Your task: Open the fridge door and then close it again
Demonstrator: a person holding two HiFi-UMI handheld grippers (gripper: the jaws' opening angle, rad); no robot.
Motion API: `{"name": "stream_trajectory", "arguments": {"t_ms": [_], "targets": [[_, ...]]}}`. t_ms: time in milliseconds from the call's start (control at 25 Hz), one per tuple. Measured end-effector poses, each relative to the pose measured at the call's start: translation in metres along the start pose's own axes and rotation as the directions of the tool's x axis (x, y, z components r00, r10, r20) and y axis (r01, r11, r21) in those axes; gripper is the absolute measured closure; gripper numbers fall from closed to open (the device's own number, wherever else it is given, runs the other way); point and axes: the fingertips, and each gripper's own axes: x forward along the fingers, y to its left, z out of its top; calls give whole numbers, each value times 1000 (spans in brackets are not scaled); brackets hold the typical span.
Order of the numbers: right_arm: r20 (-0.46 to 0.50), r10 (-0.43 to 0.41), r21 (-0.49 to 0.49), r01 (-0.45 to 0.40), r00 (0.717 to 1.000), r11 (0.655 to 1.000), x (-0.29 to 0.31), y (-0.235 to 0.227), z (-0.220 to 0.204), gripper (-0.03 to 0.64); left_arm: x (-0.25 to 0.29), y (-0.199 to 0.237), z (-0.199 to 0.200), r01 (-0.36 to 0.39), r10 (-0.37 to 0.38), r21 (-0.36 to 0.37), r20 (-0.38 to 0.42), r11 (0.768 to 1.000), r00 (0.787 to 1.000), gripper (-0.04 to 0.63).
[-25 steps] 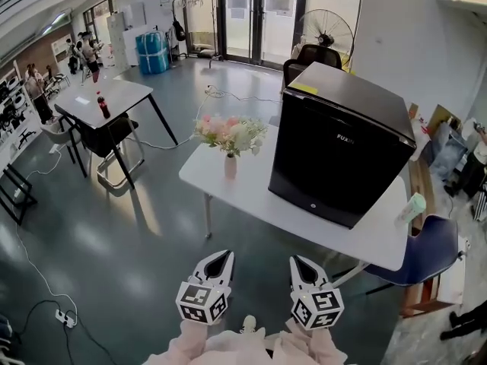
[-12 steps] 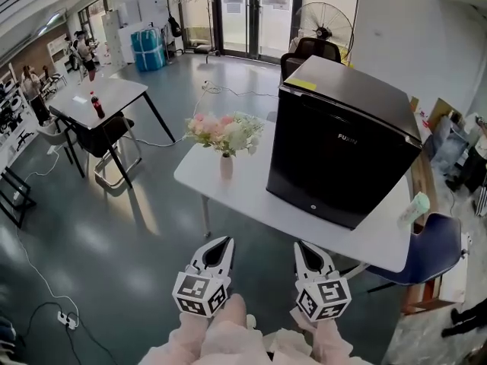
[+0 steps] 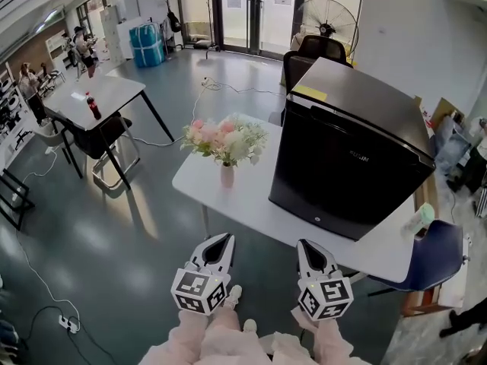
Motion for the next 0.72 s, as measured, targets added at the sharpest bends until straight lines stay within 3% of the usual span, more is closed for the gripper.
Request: {"name": "stream_trajectory", "arguments": {"t_ms": [720], "targets": [[98,-76,-160,91,992,983,74,-38,94,607,113,22,53,181,-181,35,6,983,983,584]]}}
